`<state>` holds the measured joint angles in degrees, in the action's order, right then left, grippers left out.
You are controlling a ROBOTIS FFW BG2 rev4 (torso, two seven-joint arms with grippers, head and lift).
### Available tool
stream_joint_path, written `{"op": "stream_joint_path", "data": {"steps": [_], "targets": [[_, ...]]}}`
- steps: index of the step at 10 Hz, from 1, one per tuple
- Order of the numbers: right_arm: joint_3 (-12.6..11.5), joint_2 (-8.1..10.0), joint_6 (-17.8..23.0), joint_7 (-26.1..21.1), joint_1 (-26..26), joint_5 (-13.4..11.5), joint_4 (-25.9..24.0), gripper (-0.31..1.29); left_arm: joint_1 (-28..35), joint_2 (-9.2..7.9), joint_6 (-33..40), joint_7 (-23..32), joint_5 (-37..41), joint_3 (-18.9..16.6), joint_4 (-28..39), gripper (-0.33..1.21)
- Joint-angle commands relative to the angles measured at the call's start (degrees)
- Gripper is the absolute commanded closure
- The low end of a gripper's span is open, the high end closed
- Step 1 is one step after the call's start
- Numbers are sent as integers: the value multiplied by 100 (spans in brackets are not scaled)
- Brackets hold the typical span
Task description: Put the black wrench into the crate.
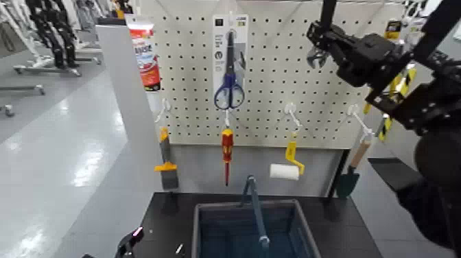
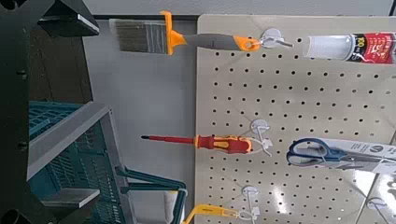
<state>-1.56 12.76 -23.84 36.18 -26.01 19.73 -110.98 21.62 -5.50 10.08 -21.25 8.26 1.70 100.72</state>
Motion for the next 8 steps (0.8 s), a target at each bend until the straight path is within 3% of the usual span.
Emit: {"op": "stream_joint_path", "data": {"steps": [1,4,8], "targets": [[-38,-1,-68,-23,96,-75,-354,114,0,-3,-15,-2,0,15,0,9],[-11,-72,-147,-23,254,-66,-372,114,-9,-12,-15,-2,-9,24,0,9],[-38,-274,-393,-129,1054,101,-363,114,-9,-3,-6,7,-17,33,9,9]]}}
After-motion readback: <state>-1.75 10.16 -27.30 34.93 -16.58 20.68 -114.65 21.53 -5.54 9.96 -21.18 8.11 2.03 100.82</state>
